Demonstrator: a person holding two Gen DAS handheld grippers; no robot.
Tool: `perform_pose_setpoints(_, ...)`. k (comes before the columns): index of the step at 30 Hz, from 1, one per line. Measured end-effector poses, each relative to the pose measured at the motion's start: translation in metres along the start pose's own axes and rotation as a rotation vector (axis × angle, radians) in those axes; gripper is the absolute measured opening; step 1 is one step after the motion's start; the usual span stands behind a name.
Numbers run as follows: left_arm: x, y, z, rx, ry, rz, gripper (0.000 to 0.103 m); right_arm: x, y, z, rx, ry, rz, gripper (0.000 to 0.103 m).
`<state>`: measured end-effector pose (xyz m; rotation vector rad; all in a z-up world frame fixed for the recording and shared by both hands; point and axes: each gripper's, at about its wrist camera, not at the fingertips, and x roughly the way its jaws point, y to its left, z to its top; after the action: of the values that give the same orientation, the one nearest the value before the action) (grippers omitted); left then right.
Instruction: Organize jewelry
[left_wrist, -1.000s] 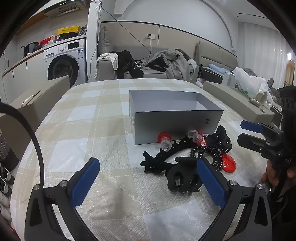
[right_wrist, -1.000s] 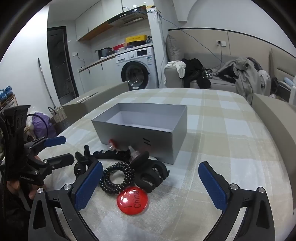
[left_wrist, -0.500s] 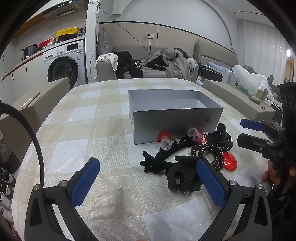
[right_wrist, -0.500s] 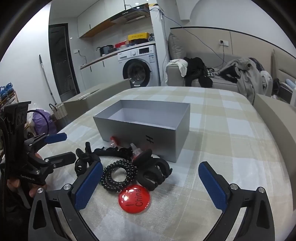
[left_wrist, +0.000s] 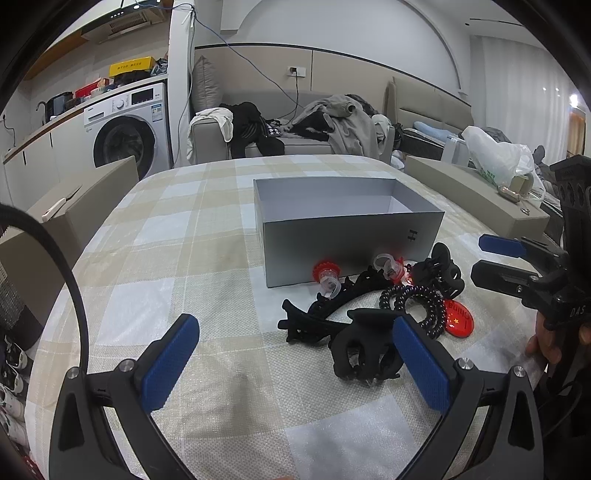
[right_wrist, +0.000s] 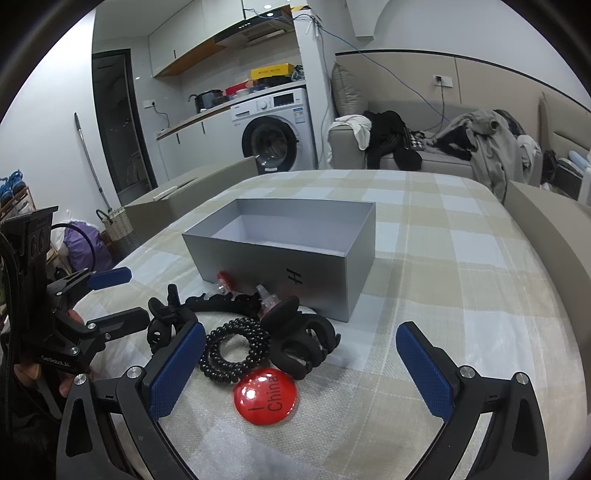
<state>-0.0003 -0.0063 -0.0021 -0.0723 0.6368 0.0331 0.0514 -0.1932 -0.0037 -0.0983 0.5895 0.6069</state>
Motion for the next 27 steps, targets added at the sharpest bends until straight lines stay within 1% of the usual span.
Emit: perform_pose_setpoints(27,-0.0006,-0.0022,0.0003,0.004,0.0,0.001,0.102,0.0003,0.0026,-0.0006,-0.014,0.002,-0.005,0.103)
